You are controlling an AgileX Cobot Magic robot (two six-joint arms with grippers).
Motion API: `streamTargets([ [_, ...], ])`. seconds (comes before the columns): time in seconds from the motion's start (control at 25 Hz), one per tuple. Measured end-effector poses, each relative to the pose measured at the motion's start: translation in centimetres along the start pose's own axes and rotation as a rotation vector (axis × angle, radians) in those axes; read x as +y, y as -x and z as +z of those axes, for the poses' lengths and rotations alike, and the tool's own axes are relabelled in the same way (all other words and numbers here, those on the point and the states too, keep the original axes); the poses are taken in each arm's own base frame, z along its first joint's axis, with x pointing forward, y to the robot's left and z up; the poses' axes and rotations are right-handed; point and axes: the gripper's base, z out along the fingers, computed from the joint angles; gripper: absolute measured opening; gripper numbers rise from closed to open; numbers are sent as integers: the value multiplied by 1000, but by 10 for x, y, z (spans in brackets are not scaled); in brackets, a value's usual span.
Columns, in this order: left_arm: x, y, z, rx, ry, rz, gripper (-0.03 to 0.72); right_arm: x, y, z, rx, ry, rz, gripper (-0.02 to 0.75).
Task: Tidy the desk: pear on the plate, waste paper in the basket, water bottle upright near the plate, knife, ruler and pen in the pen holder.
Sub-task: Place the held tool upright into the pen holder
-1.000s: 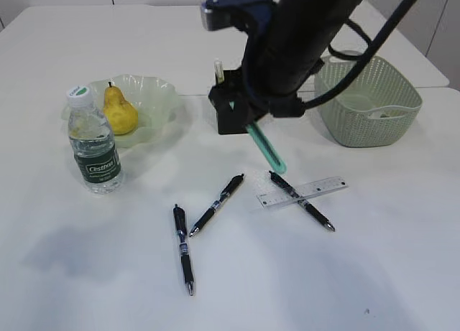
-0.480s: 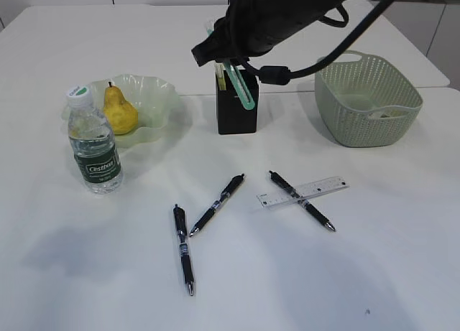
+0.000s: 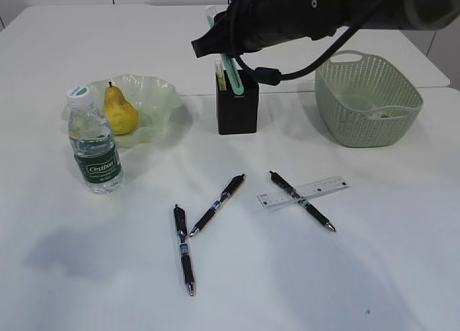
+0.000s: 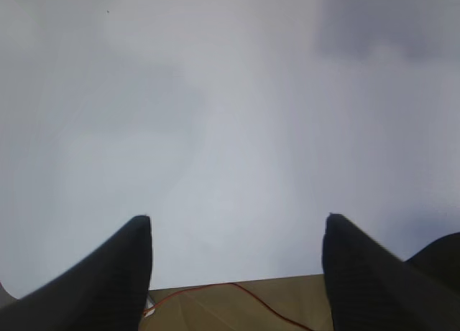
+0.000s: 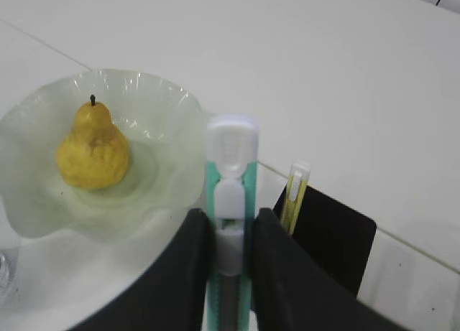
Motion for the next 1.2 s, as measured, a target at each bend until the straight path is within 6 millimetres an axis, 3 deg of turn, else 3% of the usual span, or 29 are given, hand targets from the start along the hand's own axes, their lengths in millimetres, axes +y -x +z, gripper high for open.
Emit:
streamTargets([
  [0.52, 0, 0, 0, 0, -2, -1, 520, -24, -3, 50, -179, -49, 73, 155],
  [0.76, -1, 0, 0, 2, -9, -3, 520, -38, 0, 63, -210, -75, 90, 155],
  [1.2, -3, 0, 0, 5, -29, -10, 520, -53, -21, 86, -223, -103, 142, 155],
])
